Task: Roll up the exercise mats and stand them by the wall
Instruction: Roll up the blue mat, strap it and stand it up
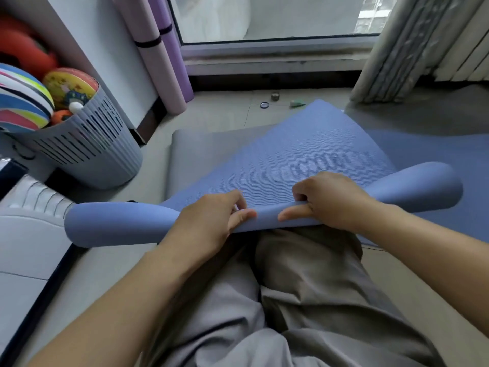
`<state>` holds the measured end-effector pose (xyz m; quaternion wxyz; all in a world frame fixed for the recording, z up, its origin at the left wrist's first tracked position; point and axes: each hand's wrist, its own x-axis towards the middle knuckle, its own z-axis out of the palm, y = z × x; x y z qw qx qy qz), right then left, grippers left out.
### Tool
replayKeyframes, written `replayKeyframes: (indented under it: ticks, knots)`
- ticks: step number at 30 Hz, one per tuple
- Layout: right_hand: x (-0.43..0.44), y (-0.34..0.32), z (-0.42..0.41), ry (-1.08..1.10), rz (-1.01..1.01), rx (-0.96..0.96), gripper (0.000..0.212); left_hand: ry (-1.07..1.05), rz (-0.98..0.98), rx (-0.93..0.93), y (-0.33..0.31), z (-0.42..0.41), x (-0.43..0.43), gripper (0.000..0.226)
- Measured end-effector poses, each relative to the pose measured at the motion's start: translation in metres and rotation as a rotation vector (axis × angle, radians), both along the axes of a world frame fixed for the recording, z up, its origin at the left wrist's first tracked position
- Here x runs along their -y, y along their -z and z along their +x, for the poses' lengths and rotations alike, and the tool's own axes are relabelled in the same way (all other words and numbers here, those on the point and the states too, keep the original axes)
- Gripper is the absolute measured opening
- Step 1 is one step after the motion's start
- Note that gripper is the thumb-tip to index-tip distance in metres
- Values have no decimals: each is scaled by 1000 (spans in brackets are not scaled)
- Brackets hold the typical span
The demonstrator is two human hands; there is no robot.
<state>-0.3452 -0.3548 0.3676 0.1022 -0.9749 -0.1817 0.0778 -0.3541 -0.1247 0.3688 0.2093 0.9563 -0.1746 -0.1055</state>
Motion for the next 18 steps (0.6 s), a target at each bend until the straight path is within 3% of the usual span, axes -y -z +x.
replayKeyframes:
  ticks: [2,7,10,13,18]
  knots:
    - [0,9,-3,-12,6,-35,58,32,1,-30,7,-7,-11,23]
    - [-2,28,-4,44,121,-23,53,55,97,88,27,-22,-26,67]
    - [-4,33,-5,87,243,2,47,42,235,86,24,-18,-22,45]
    - [-5,31,-6,89,234,4,46,98,139,-69,14,1,-29,19]
    - [-9,33,-1,133,245,-77,45,116,-16,-301,15,18,-40,16]
